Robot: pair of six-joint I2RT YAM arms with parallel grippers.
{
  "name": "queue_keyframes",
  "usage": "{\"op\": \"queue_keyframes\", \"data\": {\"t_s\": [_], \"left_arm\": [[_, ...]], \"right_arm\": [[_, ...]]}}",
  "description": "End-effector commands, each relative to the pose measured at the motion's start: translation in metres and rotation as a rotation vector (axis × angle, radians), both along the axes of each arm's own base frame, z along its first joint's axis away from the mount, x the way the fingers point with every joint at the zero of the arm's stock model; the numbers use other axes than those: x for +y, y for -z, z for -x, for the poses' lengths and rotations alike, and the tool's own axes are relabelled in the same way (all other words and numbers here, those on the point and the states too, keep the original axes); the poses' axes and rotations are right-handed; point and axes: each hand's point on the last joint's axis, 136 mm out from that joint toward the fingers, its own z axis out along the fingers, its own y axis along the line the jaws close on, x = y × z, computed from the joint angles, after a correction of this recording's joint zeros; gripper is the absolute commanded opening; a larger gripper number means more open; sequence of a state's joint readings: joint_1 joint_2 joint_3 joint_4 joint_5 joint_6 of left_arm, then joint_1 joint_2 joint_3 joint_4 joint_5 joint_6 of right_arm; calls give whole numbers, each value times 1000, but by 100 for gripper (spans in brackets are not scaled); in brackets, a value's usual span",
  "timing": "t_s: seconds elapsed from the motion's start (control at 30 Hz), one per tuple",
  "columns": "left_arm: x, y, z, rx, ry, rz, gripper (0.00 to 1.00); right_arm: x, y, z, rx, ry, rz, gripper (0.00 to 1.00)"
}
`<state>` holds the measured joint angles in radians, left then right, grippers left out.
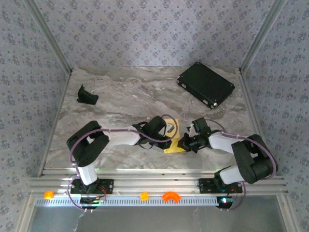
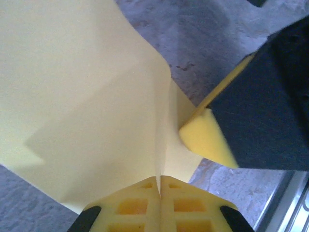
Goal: Fold a paper plane with a square sheet of paper (pick it up from the middle)
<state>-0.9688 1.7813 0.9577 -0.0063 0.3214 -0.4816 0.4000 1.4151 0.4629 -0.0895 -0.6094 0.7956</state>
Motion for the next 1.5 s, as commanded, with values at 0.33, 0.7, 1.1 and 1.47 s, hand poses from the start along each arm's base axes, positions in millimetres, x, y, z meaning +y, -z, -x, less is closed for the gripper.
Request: {"op": "queue_keyframes", "data": {"t_s": [0.33, 0.7, 1.1, 1.47], "left_arm": [[20, 19, -14, 8, -71, -77, 8], [25, 21, -19, -19, -82, -109, 9], [23, 23, -24, -33, -78, -118, 9], [20, 18, -26, -44, -73, -103, 10]], "right_arm": [[-16, 22, 13, 64, 10, 107, 0], [-17, 21, 13, 66, 12, 103, 0], [-18, 21, 14, 72, 12, 100, 0], [-20, 21, 15, 76, 14, 99, 0]]}}
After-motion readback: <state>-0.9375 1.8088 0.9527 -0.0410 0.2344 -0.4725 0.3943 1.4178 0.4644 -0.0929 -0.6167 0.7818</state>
